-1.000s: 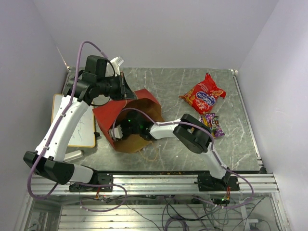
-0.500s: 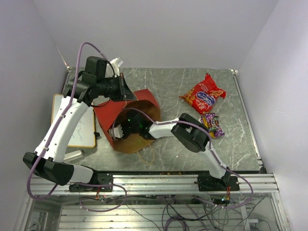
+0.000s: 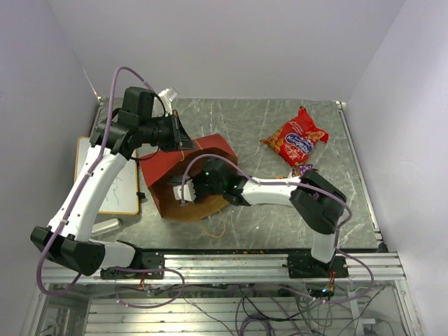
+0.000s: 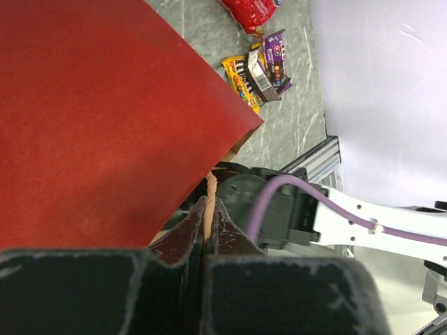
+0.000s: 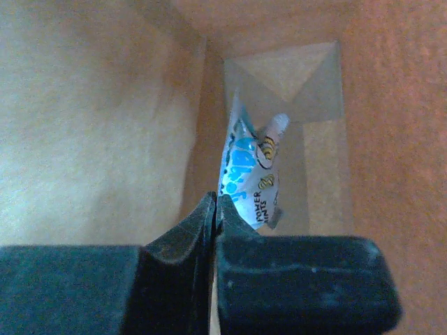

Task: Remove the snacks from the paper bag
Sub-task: Take out the snack from the paper bag, then place the snack at the center of the board.

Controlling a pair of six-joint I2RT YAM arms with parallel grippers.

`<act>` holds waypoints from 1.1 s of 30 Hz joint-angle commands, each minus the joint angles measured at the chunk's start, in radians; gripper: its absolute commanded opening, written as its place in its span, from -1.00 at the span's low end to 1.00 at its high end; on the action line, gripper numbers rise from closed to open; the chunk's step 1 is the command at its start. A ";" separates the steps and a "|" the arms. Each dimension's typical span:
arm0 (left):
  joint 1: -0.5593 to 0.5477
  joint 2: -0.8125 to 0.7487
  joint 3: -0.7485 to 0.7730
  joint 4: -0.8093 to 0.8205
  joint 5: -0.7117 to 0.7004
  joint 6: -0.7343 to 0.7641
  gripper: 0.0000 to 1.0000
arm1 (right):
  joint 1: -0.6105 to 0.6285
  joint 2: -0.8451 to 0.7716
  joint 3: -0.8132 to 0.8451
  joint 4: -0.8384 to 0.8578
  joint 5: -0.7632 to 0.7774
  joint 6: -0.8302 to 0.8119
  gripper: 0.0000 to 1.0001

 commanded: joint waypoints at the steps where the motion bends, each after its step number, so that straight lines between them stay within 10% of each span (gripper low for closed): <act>1: 0.009 0.008 0.043 0.052 0.006 -0.001 -0.86 | -0.001 -0.145 -0.073 -0.112 -0.027 0.006 -1.00; 19: 0.009 0.159 0.178 0.244 0.212 -0.157 -0.86 | -0.027 -0.751 -0.009 -0.712 0.116 0.103 -1.00; 33: 0.210 0.193 0.145 0.091 0.075 -0.143 -0.86 | -0.212 -0.803 0.164 -0.540 0.493 0.242 -1.00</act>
